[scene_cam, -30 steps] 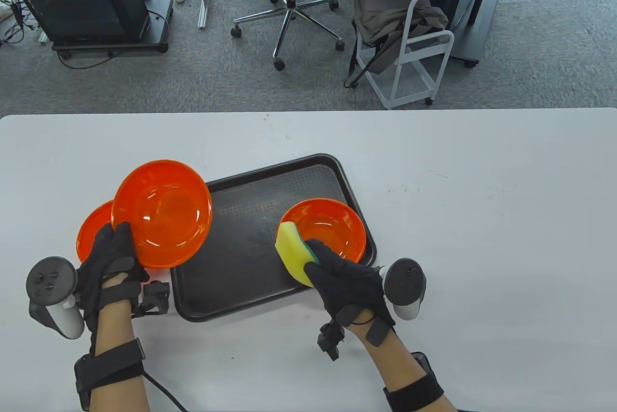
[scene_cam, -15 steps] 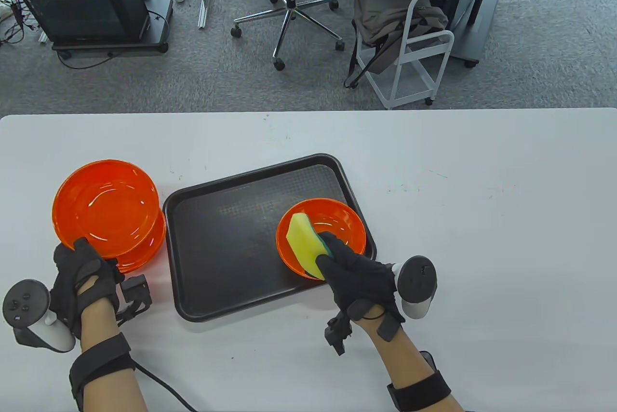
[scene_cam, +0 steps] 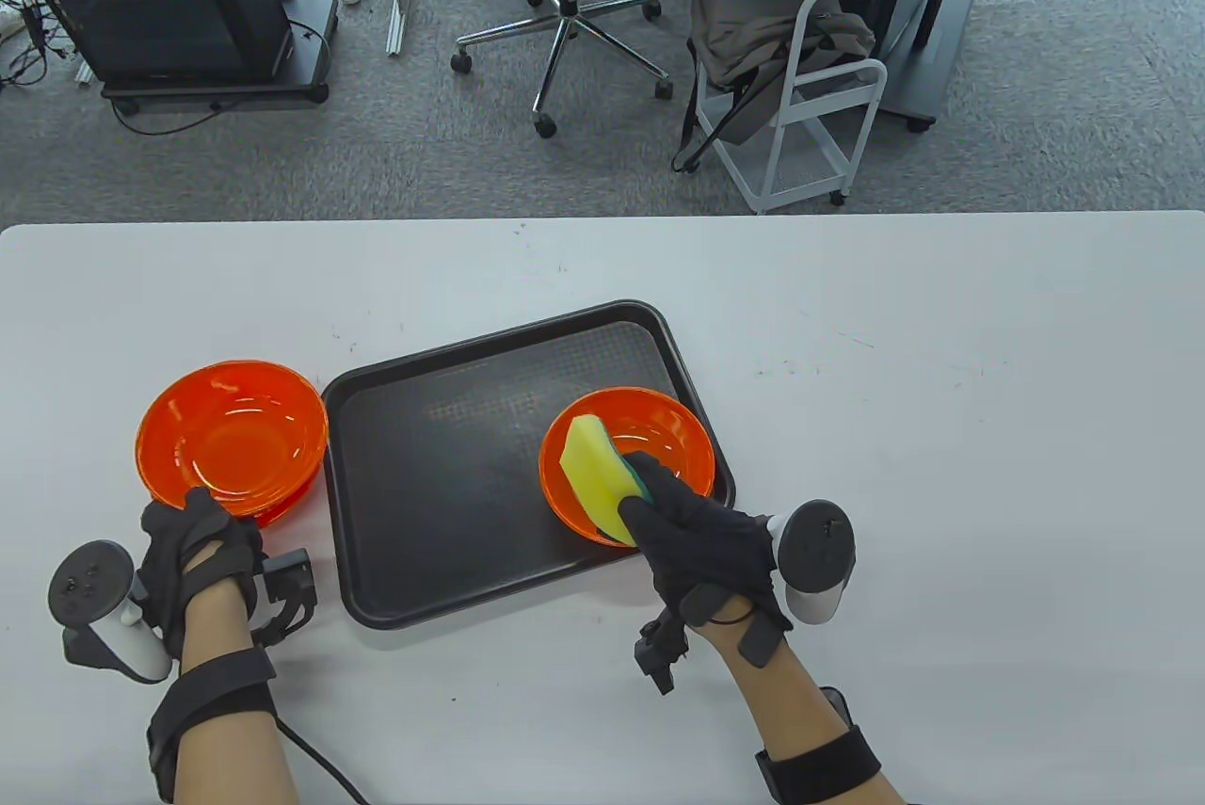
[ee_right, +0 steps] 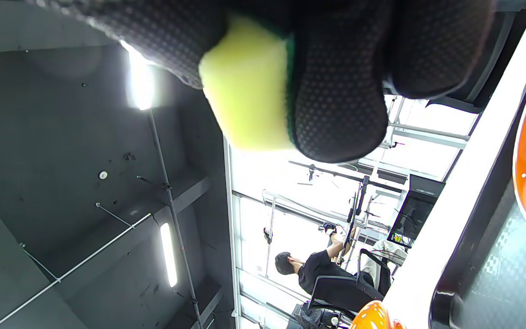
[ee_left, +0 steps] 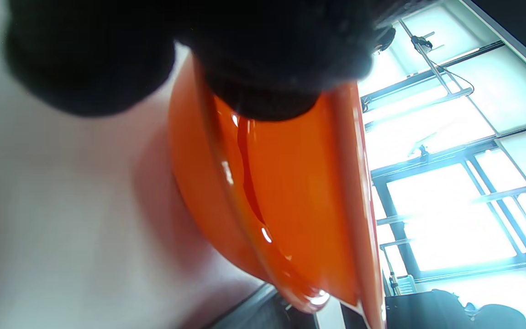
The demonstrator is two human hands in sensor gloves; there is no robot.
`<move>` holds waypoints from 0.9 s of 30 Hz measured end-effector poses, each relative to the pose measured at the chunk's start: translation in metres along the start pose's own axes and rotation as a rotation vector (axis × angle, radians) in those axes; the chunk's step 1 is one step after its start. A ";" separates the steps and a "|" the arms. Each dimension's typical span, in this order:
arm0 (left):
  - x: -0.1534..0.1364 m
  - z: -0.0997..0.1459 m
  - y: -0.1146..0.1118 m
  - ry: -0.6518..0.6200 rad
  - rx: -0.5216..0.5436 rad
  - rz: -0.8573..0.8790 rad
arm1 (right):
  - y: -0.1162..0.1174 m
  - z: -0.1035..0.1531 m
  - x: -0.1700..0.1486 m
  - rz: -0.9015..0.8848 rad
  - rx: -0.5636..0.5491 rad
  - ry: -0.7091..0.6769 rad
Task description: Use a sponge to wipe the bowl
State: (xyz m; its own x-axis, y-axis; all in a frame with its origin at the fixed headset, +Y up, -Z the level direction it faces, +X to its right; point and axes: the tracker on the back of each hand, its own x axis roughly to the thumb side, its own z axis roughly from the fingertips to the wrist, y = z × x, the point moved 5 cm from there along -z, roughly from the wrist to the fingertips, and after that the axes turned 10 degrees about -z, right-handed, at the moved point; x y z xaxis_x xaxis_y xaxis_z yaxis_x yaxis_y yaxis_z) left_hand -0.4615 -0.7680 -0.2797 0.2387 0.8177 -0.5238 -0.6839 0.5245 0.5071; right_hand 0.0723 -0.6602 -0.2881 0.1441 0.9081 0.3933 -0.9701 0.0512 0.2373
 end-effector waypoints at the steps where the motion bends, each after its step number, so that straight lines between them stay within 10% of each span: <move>1: -0.001 0.000 0.000 0.003 0.001 -0.001 | 0.000 0.000 0.000 0.000 0.000 0.000; 27: 0.010 0.014 -0.003 0.044 -0.149 -0.076 | 0.001 0.001 -0.001 -0.006 0.022 0.000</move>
State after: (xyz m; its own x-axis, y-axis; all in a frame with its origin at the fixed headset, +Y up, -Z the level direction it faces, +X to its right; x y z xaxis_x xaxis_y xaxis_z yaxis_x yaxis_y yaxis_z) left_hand -0.4476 -0.7581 -0.2771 0.2654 0.7638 -0.5884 -0.7603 0.5410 0.3594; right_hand 0.0710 -0.6619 -0.2873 0.1500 0.9079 0.3915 -0.9647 0.0477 0.2590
